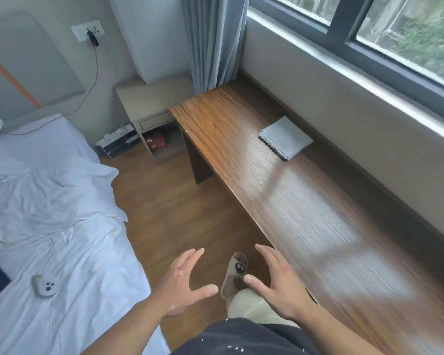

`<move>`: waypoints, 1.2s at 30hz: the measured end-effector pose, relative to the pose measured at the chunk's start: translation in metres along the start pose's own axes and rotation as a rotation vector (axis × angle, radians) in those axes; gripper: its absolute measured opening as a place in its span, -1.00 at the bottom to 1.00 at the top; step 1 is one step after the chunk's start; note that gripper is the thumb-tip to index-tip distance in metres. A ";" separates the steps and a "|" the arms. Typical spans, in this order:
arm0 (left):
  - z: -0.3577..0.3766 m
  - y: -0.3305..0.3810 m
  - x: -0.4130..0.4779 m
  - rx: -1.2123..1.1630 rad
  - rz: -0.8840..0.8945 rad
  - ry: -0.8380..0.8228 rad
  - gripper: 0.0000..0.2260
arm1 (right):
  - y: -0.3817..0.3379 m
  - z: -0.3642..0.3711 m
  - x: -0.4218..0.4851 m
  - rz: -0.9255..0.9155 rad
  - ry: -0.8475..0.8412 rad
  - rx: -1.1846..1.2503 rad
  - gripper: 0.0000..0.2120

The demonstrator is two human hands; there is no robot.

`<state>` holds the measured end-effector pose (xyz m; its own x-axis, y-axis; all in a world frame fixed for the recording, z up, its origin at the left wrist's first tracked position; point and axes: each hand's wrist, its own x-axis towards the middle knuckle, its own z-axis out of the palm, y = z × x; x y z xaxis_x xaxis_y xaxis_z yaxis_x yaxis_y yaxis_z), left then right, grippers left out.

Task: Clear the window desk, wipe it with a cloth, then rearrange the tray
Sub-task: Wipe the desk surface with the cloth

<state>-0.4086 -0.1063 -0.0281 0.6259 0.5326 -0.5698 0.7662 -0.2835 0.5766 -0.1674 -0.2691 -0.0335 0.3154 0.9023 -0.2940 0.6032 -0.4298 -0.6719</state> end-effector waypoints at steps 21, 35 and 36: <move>-0.272 0.038 0.298 0.204 0.060 -0.091 0.05 | -0.048 -0.087 0.325 0.096 0.033 0.056 -0.12; -0.416 0.055 0.489 0.517 0.424 -0.390 0.10 | -0.112 -0.060 0.432 0.576 0.416 0.187 -0.05; -0.421 0.056 0.497 0.527 0.434 -0.395 0.11 | -0.115 -0.057 0.436 0.597 0.431 0.194 -0.07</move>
<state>-0.1160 0.4781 -0.0324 0.8145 -0.0073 -0.5801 0.3476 -0.7944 0.4980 -0.0576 0.1716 -0.0460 0.8301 0.4082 -0.3800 0.1137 -0.7910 -0.6012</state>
